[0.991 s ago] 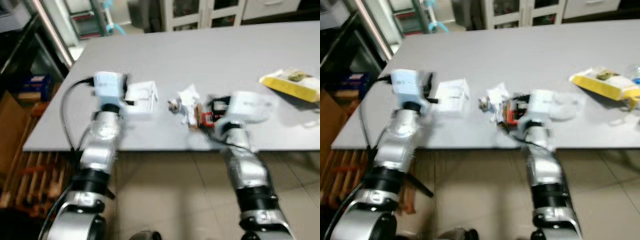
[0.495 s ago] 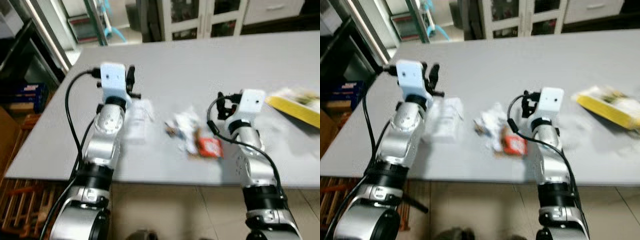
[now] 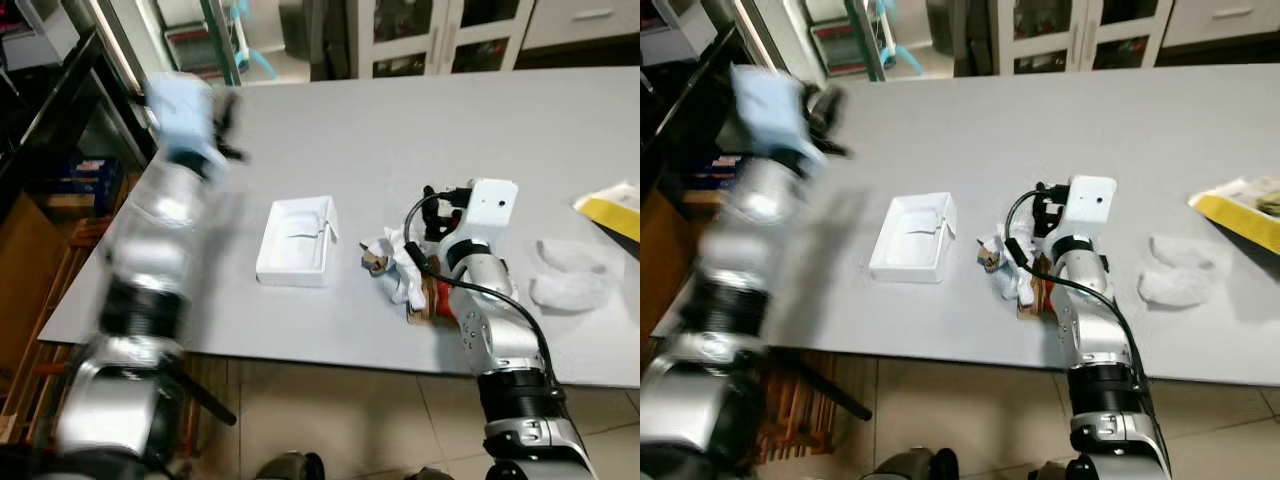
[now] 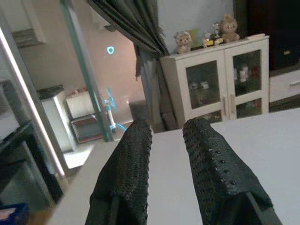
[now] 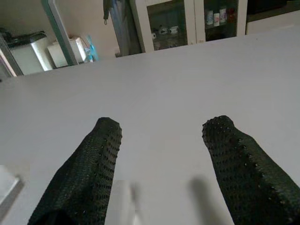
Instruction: Picking trash to rubbish bin
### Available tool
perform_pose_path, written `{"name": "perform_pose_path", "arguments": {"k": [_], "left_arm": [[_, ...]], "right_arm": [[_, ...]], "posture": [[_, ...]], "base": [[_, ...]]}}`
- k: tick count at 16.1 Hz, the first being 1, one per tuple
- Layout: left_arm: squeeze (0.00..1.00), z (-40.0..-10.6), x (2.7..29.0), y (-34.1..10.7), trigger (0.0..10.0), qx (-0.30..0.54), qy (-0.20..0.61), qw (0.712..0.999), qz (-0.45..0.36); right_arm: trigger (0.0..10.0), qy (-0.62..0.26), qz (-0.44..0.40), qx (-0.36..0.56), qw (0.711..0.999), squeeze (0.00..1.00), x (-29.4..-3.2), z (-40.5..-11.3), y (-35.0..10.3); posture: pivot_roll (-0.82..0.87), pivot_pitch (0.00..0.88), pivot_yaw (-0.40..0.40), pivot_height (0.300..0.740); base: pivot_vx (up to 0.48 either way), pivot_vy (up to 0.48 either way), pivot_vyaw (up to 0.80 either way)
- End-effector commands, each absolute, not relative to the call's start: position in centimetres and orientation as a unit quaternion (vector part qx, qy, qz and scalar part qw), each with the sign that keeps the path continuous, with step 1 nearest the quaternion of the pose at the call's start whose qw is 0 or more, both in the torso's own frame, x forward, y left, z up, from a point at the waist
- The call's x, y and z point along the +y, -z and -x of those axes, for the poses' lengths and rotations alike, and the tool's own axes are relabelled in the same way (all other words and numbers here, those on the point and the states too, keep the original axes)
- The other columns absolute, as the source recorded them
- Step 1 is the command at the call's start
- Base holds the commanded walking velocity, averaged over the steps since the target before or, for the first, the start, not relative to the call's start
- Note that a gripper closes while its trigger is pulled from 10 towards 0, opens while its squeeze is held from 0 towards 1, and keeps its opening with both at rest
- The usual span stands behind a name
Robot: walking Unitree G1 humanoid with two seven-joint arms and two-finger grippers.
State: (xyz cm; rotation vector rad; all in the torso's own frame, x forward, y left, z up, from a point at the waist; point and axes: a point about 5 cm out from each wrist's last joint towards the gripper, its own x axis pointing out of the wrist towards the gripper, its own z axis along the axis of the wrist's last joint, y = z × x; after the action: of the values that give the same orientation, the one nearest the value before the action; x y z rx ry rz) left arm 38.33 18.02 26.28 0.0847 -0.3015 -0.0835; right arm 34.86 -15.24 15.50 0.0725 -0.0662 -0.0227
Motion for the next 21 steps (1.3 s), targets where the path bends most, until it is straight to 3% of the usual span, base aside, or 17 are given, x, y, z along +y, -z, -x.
{"name": "perform_pose_path", "arguments": {"k": [1,4,7,10,13,15,18,19,20,21], "left_arm": [[0.00,-38.7,18.6,-26.0,10.0,-0.120,0.059,0.990,-0.038],[0.00,-38.5,20.4,-26.2,10.0,-0.094,0.113,0.981,-0.125],[0.00,-38.9,21.3,-24.4,10.0,-0.024,0.074,0.990,-0.114],[0.00,-38.6,20.3,-22.9,10.0,-0.001,0.109,0.988,-0.105],[0.00,-38.2,20.6,-20.1,10.0,0.102,0.141,0.981,-0.089],[0.00,-38.0,20.8,-19.3,10.0,0.141,0.113,0.981,0.063],[0.00,-37.9,20.5,-19.7,10.0,0.140,0.122,0.976,0.112],[0.67,-37.8,20.4,-19.7,10.0,0.141,0.133,0.971,0.140],[1.00,-37.3,20.1,-20.5,10.0,0.140,0.161,0.965,0.155],[1.00,-37.0,19.8,-20.9,10.0,0.144,0.174,0.961,0.161]], "right_arm": [[10.0,0.004,-0.040,-0.030,0.999,0.00,-14.8,-34.7,-15.4],[10.0,-0.001,-0.043,-0.028,0.999,0.00,-14.4,-34.6,-15.3],[10.0,-0.004,-0.044,-0.023,0.999,0.00,-14.2,-34.5,-14.9],[10.0,-0.007,-0.044,-0.020,0.999,0.00,-14.1,-34.4,-14.8],[10.0,-0.009,-0.043,-0.015,0.999,0.00,-14.1,-34.2,-14.6],[10.0,-0.016,-0.044,-0.010,0.999,0.00,-13.7,-34.1,-14.3],[10.0,-0.023,-0.044,-0.009,0.999,0.00,-13.4,-34.0,-14.3],[10.0,-0.025,-0.044,-0.008,0.999,0.00,-13.3,-34.0,-14.3],[10.0,-0.026,-0.044,-0.007,0.999,0.00,-13.3,-34.0,-14.2],[10.0,-0.027,-0.043,-0.005,0.999,0.00,-13.2,-34.0,-14.2]], "posture": [[0.01,0.118,0.138,0.740],[0.01,0.123,0.149,0.740],[0.01,0.127,0.150,0.740],[0.01,0.132,0.149,0.740],[0.01,0.137,0.154,0.740],[0.01,0.145,0.159,0.740],[0.01,0.148,0.160,0.740],[0.01,0.147,0.162,0.740],[0.01,0.145,0.163,0.740],[0.01,0.145,0.163,0.740]], "base": [[0.000,0.000,0.00],[0.000,0.000,0.00],[0.000,0.000,0.00],[0.000,0.000,0.00],[0.000,0.000,0.00],[0.000,0.000,0.00],[0.000,0.000,0.00],[0.000,0.000,0.00],[0.000,0.000,0.00],[0.000,0.000,0.00]]}}
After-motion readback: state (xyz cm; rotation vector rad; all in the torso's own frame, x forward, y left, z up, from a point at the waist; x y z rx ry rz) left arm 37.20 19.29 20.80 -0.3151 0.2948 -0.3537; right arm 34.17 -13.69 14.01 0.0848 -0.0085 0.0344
